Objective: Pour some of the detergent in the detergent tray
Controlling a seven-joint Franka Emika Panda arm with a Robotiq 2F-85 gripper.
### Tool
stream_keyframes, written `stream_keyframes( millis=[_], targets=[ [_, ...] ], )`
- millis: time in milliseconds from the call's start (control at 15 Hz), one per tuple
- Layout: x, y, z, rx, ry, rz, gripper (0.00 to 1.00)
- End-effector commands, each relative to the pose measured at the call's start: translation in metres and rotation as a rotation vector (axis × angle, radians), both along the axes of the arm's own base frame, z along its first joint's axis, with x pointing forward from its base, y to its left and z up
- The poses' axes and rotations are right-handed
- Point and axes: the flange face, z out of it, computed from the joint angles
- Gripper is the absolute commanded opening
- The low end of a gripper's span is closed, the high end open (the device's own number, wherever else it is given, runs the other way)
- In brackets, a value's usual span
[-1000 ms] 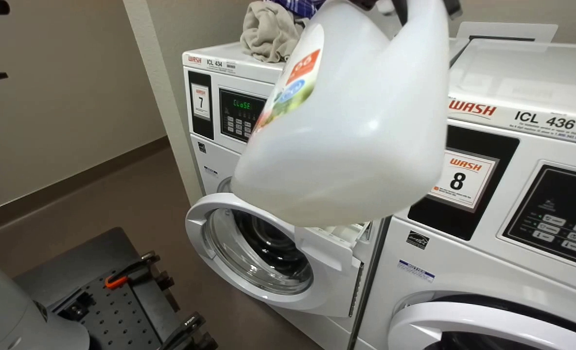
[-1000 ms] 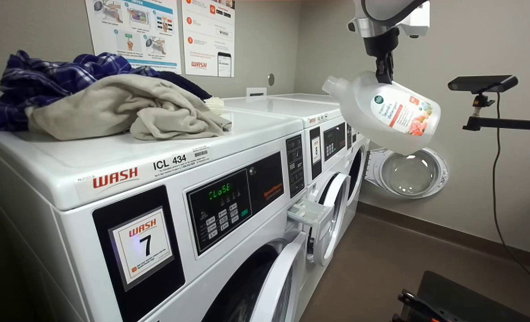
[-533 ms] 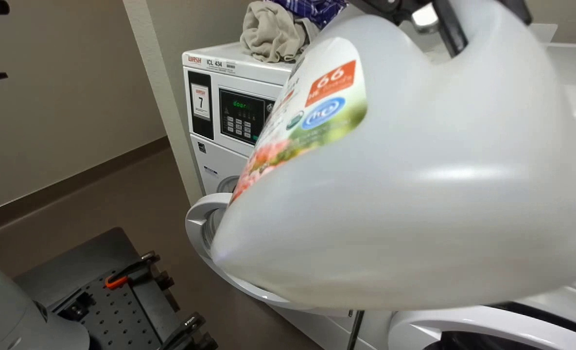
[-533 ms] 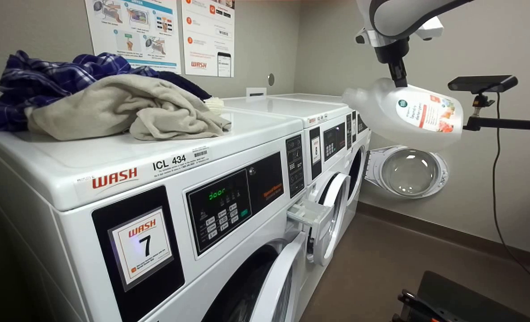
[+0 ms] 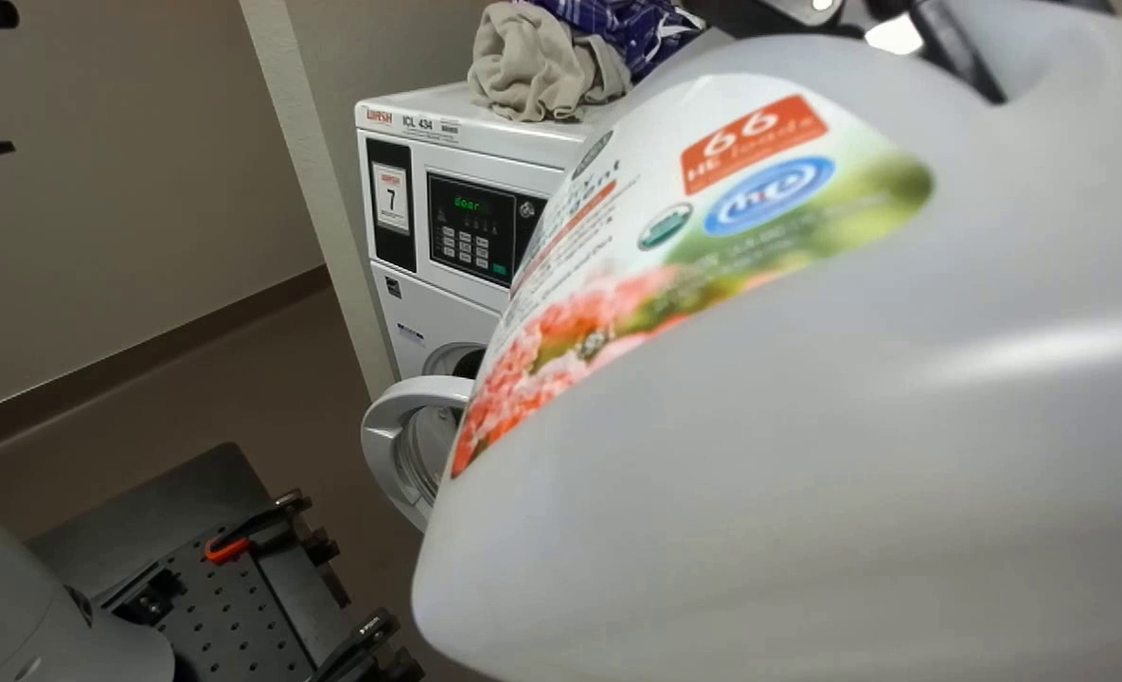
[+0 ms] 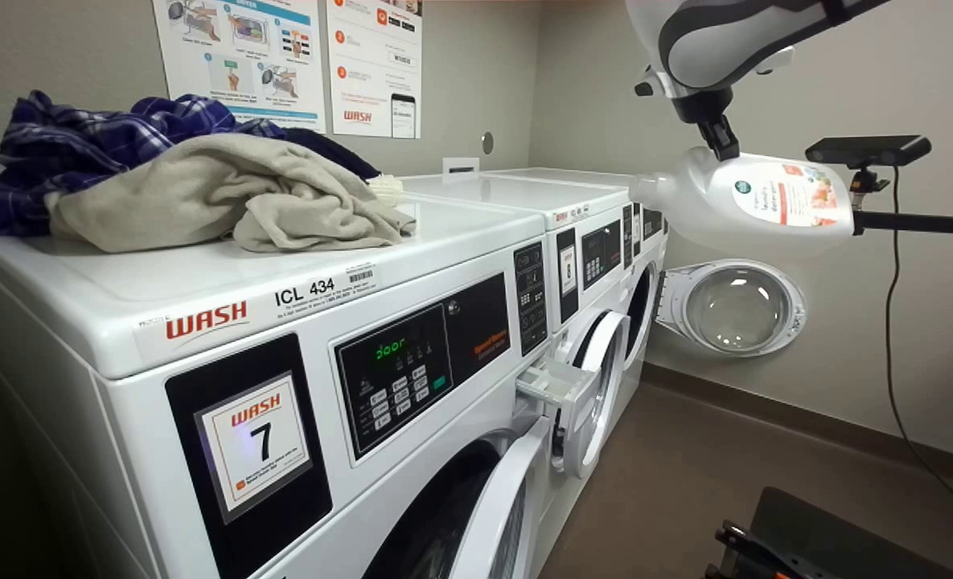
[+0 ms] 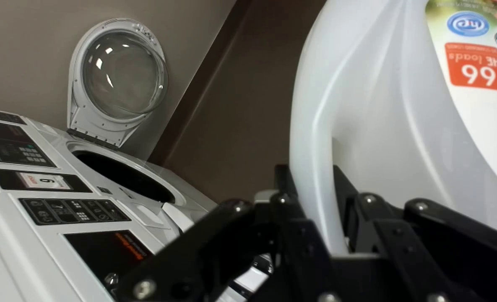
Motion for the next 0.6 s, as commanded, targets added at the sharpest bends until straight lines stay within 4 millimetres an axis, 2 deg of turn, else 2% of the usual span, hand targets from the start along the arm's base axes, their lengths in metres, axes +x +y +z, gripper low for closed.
stream_keyframes(
  millis=[0,533],
  targets=[
    [0.013,-0.002,0.007,-0.065,0.081,0.085,0.06],
    [0.049,0.002,-0.009,-0.179,0.122,0.236,0.06]
  ],
)
